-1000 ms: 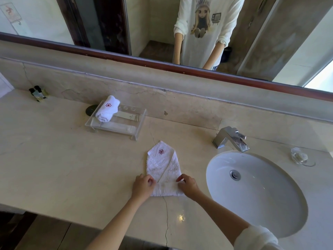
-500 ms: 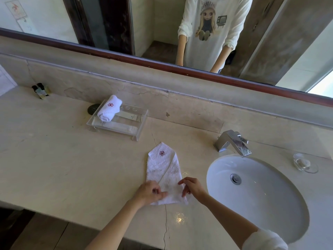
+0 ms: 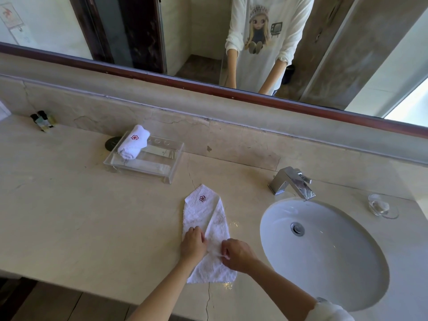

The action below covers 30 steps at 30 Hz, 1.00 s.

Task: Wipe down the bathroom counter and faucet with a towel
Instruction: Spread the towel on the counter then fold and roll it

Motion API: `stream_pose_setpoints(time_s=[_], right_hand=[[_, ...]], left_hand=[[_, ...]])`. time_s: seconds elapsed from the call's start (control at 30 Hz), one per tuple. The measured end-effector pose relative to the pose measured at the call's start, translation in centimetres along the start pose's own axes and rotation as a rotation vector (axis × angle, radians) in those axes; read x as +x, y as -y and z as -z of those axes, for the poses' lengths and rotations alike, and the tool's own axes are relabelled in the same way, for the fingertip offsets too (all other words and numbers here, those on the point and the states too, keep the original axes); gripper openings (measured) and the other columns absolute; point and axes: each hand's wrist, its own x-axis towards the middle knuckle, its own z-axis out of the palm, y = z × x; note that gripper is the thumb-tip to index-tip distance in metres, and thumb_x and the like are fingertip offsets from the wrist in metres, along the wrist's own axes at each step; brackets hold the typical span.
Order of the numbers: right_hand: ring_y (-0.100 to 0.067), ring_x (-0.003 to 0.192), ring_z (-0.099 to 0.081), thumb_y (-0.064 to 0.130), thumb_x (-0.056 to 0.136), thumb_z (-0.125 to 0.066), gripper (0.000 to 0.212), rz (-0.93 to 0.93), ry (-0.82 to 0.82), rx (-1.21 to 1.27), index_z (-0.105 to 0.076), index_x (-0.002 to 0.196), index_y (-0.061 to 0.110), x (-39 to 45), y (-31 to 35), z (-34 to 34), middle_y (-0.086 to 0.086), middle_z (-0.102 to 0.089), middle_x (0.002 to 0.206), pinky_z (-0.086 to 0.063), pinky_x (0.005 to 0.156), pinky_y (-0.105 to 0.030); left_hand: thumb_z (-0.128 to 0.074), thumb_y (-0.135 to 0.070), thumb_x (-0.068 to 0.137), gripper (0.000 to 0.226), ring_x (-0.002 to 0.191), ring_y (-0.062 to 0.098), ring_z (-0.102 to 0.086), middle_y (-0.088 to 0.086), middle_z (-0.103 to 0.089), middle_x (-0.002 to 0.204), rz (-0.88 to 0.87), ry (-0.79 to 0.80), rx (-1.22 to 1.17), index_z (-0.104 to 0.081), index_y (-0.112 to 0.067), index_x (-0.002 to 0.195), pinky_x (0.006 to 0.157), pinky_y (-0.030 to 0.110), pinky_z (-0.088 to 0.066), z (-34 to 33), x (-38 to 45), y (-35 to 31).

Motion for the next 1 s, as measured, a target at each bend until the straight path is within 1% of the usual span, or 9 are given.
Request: stream_pose_setpoints(time_s=[0.07, 0.13, 0.23, 0.33, 0.47, 0.57, 0.7, 0.83, 1.0], right_hand=[[-0.023, 0.073, -0.057, 0.023, 0.078, -0.052, 0.003, 0.021, -0.043, -0.005, -0.054, 0.077, 0.021, -0.3, -0.2, -0.3, -0.001, -0.062, 0.083, -0.035, 0.060, -0.023], [-0.020, 0.067, -0.054, 0.020, 0.077, -0.050, 0.007, 0.031, -0.080, 0.027, -0.056, 0.081, 0.018, -0.5, 0.1, -0.7, -0.001, -0.065, 0.082, -0.031, 0.052, -0.018], [-0.023, 0.071, -0.060, 0.019, 0.076, -0.049, 0.009, 0.024, -0.125, 0.078, -0.055, 0.082, 0.017, -0.6, 0.5, -1.2, -0.002, -0.065, 0.079, -0.025, 0.050, -0.010], [-0.020, 0.068, -0.056, 0.018, 0.076, -0.049, 0.015, 0.021, -0.124, 0.092, -0.053, 0.090, 0.018, -0.7, 0.6, -1.0, -0.001, -0.063, 0.080, -0.033, 0.053, -0.016], [-0.017, 0.069, -0.048, 0.022, 0.077, -0.055, 0.027, 0.061, -0.081, 0.085, -0.048, 0.102, 0.018, -1.0, 1.2, -1.2, 0.001, -0.060, 0.087, -0.038, 0.063, -0.025], [-0.024, 0.075, -0.056, 0.020, 0.076, -0.055, 0.017, 0.132, -0.077, 0.066, -0.052, 0.092, 0.016, -1.1, 1.4, -1.6, -0.002, -0.061, 0.092, -0.032, 0.057, -0.025], [-0.026, 0.065, -0.058, 0.025, 0.078, -0.049, 0.003, 0.255, -0.090, -0.004, -0.051, 0.077, 0.023, -1.5, 0.3, -2.3, -0.001, -0.059, 0.078, -0.033, 0.053, -0.025], [-0.025, 0.067, -0.059, 0.036, 0.079, -0.038, 0.019, 0.266, -0.104, -0.036, -0.052, 0.081, 0.023, -1.8, -0.6, -2.8, -0.001, -0.059, 0.079, -0.038, 0.055, -0.030], [-0.023, 0.069, -0.056, 0.034, 0.077, -0.039, 0.010, 0.220, -0.094, 0.015, -0.042, 0.078, 0.024, -1.8, -0.1, -2.5, -0.001, -0.059, 0.081, -0.035, 0.058, -0.026]], left_hand=[[-0.043, -0.005, 0.090, 0.013, 0.060, 0.009, -0.040, -0.009, -0.039, 0.067, -0.003, -0.019, -0.086, -0.036, -0.012, 0.083, 0.046, 0.017, -0.028, 0.4, 0.4, -0.2], [-0.048, -0.005, 0.089, 0.015, 0.064, 0.013, -0.045, -0.008, -0.041, 0.068, 0.021, 0.020, -0.169, -0.034, -0.011, 0.088, 0.046, 0.015, -0.029, 0.8, 0.8, -0.1], [-0.062, -0.006, 0.081, 0.031, 0.077, 0.016, -0.051, -0.002, -0.049, 0.081, 0.190, 0.115, -0.320, -0.035, -0.012, 0.096, 0.054, 0.017, -0.037, 1.1, 1.5, -0.1], [-0.050, 0.006, 0.078, 0.027, 0.083, 0.019, -0.050, 0.008, -0.051, 0.094, 0.226, 0.084, -0.346, -0.037, -0.010, 0.096, 0.059, 0.021, -0.037, 1.4, 2.1, 0.1], [-0.046, 0.009, 0.079, 0.024, 0.082, 0.020, -0.048, 0.005, -0.052, 0.089, 0.147, -0.024, -0.276, -0.038, -0.010, 0.090, 0.067, 0.024, -0.034, 1.9, 2.8, 0.9], [-0.046, 0.012, 0.078, 0.029, 0.079, 0.023, -0.050, -0.002, -0.047, 0.075, 0.085, -0.022, -0.177, -0.038, -0.016, 0.075, 0.064, 0.026, -0.034, 1.7, 2.7, 1.2], [-0.066, 0.004, 0.072, 0.017, 0.081, 0.028, -0.056, 0.007, -0.055, 0.080, -0.096, -0.161, 0.050, -0.055, -0.008, 0.074, 0.063, 0.030, -0.040, 0.7, 1.7, 1.9], [-0.069, -0.031, 0.076, 0.026, 0.080, 0.016, -0.059, -0.007, -0.056, 0.072, -0.020, 0.188, 0.061, -0.049, -0.020, 0.065, 0.066, 0.027, -0.045, 0.2, -0.7, 0.9], [-0.074, -0.028, 0.066, 0.029, 0.088, 0.017, -0.063, -0.001, -0.063, 0.096, 0.119, 0.236, 0.001, -0.054, -0.017, 0.085, 0.073, 0.028, -0.049, -0.2, -2.3, 0.4]])
